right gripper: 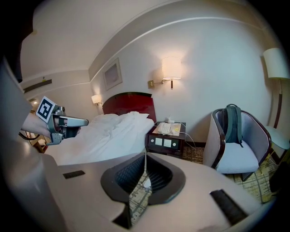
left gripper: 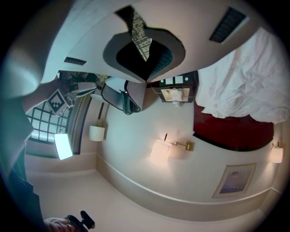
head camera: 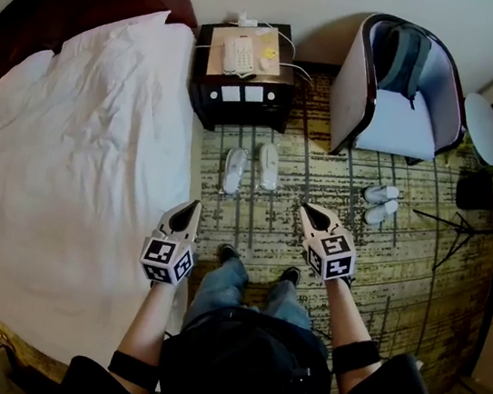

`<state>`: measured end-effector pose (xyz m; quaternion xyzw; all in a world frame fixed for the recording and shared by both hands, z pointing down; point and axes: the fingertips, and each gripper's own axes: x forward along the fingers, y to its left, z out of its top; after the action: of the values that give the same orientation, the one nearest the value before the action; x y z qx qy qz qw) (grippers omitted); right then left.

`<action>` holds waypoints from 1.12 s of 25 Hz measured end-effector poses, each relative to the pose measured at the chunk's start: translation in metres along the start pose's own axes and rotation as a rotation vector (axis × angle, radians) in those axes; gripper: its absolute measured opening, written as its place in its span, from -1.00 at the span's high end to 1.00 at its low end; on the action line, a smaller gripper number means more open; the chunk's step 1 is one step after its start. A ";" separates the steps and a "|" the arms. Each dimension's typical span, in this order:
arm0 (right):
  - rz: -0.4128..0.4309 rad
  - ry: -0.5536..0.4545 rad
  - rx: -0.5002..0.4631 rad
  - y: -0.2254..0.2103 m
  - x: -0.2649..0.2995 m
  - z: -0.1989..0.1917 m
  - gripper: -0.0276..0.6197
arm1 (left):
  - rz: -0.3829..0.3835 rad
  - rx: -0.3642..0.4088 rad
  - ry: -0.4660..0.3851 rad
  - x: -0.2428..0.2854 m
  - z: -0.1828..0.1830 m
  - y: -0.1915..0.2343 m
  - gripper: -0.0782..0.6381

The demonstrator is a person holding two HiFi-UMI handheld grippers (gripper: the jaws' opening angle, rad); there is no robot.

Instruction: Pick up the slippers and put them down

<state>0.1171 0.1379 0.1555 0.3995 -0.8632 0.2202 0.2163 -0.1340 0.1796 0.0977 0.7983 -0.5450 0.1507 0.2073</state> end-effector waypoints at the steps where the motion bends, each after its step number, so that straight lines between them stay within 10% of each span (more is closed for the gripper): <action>1: -0.006 -0.001 0.005 0.001 0.005 0.001 0.84 | -0.006 0.007 0.001 0.002 0.002 0.004 0.78; 8: -0.089 -0.006 0.069 0.009 0.051 0.006 0.79 | -0.075 0.092 0.008 0.023 0.003 0.038 0.78; 17: -0.147 -0.005 0.153 -0.002 0.107 0.008 0.21 | -0.174 0.124 0.043 0.071 -0.015 0.069 0.78; 28: -0.068 0.076 0.252 -0.041 0.190 -0.018 -0.11 | -0.158 0.102 0.059 0.142 -0.027 0.088 0.78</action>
<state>0.0412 0.0115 0.2829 0.4442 -0.8058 0.3343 0.2042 -0.1649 0.0499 0.2022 0.8436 -0.4655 0.1848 0.1936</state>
